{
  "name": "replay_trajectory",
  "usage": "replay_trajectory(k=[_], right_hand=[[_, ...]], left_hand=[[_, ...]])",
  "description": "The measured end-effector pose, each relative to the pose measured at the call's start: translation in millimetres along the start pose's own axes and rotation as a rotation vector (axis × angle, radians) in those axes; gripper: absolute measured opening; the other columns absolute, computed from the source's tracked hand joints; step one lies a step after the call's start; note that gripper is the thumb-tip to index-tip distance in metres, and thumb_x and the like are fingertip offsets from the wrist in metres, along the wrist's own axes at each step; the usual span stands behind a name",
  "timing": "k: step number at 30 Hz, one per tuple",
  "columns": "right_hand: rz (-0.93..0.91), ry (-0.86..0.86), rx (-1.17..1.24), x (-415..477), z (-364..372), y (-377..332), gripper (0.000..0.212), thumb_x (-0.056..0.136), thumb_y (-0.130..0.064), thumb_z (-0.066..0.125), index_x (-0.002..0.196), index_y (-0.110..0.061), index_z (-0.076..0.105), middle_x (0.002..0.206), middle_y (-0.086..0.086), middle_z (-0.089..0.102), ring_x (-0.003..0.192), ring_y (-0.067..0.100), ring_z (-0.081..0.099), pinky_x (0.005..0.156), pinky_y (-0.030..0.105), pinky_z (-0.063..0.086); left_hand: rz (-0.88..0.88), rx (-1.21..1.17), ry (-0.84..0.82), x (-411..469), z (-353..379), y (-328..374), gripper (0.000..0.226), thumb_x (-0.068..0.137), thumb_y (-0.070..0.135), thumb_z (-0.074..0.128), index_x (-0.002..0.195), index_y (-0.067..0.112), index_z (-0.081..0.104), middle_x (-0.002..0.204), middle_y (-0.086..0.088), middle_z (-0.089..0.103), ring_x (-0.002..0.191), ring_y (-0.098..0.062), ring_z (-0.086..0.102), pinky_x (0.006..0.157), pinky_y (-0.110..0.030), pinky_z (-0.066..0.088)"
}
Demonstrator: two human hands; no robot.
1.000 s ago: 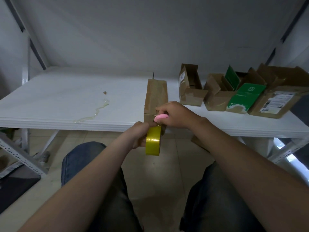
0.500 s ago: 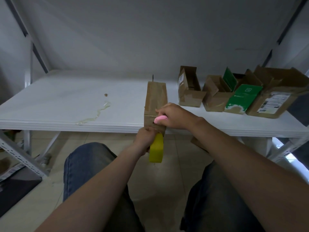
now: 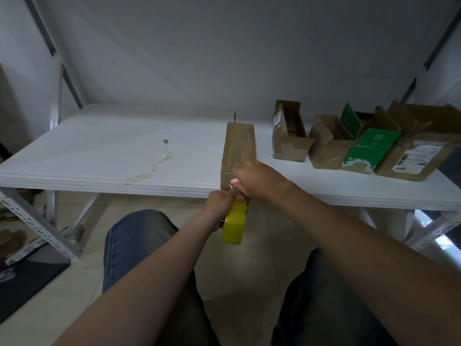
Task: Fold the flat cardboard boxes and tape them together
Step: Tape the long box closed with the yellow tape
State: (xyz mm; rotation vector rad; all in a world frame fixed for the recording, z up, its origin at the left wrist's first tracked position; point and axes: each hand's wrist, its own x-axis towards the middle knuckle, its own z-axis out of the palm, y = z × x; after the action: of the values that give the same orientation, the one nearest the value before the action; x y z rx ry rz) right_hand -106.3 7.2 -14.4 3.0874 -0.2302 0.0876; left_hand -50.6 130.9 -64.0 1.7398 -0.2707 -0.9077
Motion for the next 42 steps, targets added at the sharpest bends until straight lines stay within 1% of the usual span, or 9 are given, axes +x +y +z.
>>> replay_trajectory(k=[8,12,16,20,27,32,36,38,42], right_hand=[[-0.057,-0.108,-0.096,5.8,-5.3,11.6,0.022,0.097,-0.022,0.060,0.082,-0.007,0.061,0.114,0.015,0.064,0.095,0.030,0.064,0.067,0.032,0.040],[-0.058,-0.109,-0.007,-6.0,0.5,27.1,0.026,0.090,-0.015,0.067,0.109,0.003,0.065,0.148,0.015,0.050,0.121,0.030,0.058,0.089,0.026,0.042],[-0.045,-0.096,0.110,-13.5,6.7,37.1,0.034,0.086,-0.016,0.072,0.059,-0.020,0.052,0.163,-0.001,0.032,0.145,0.015,0.038,0.094,0.018,0.033],[0.043,-0.019,0.308,-20.3,7.5,37.7,0.022,0.081,-0.014,0.076,0.064,-0.010,0.063,0.159,-0.009,0.040,0.140,0.011,0.045,0.103,0.037,0.047],[0.100,0.057,0.503,-20.8,4.5,40.9,0.021,0.084,-0.017,0.075,0.069,-0.007,0.066,0.149,-0.008,0.053,0.128,0.008,0.053,0.101,0.035,0.048],[0.146,0.174,0.743,-22.2,11.6,46.8,0.022,0.086,-0.021,0.077,0.072,-0.007,0.068,0.135,-0.005,0.065,0.118,0.001,0.055,0.097,0.026,0.045],[0.340,0.400,1.089,-19.6,17.6,62.0,0.018,0.089,-0.023,0.075,0.082,-0.006,0.073,0.124,-0.005,0.070,0.110,0.003,0.064,0.093,0.027,0.053],[0.479,0.531,0.960,-19.0,28.3,76.2,0.020,0.094,-0.028,0.070,0.088,-0.010,0.075,0.107,0.002,0.070,0.093,0.012,0.065,0.079,0.034,0.057],[0.513,0.261,0.388,-20.7,66.0,92.3,0.033,0.102,-0.038,0.056,0.097,-0.011,0.073,0.109,0.013,0.055,0.096,0.027,0.063,0.080,0.031,0.050]], left_hand=[[0.026,0.172,0.039,17.8,-5.9,0.7,0.036,0.098,0.033,0.059,0.109,0.000,0.069,0.098,-0.016,0.070,0.091,-0.031,0.068,0.086,-0.040,0.057],[-0.066,0.174,0.025,21.8,-16.5,-12.8,0.022,0.089,0.029,0.065,0.086,0.008,0.072,0.098,-0.024,0.074,0.093,-0.036,0.073,0.085,-0.047,0.059],[-0.133,0.095,0.075,11.6,-31.5,-11.2,0.014,0.093,0.021,0.064,0.091,0.007,0.065,0.083,-0.016,0.067,0.069,-0.029,0.067,0.064,-0.033,0.057],[-0.105,0.067,0.155,15.2,-54.7,15.4,0.032,0.093,0.032,0.067,0.112,0.006,0.058,0.106,-0.016,0.063,0.094,-0.035,0.063,0.085,-0.042,0.054],[0.282,0.365,0.515,24.8,-56.5,62.6,0.022,0.092,0.037,0.048,0.087,0.022,0.064,0.072,0.004,0.072,0.067,-0.022,0.071,0.083,-0.039,0.057],[0.288,0.576,0.478,44.7,-37.1,81.1,0.046,0.064,0.072,0.069,0.080,0.031,0.057,0.077,0.006,0.072,0.079,-0.022,0.069,0.083,-0.040,0.056],[0.292,0.669,0.434,58.3,-32.9,84.1,0.048,0.061,0.066,0.082,0.084,0.032,0.058,0.069,0.008,0.070,0.079,-0.019,0.070,0.083,-0.039,0.056],[0.295,0.672,0.416,62.7,-33.4,84.8,0.046,0.065,0.063,0.083,0.086,0.031,0.058,0.062,0.009,0.069,0.073,-0.015,0.070,0.082,-0.037,0.056],[0.292,0.681,0.397,70.2,-34.8,84.6,0.045,0.067,0.062,0.083,0.087,0.030,0.059,0.060,0.008,0.069,0.067,-0.013,0.070,0.081,-0.036,0.057]])
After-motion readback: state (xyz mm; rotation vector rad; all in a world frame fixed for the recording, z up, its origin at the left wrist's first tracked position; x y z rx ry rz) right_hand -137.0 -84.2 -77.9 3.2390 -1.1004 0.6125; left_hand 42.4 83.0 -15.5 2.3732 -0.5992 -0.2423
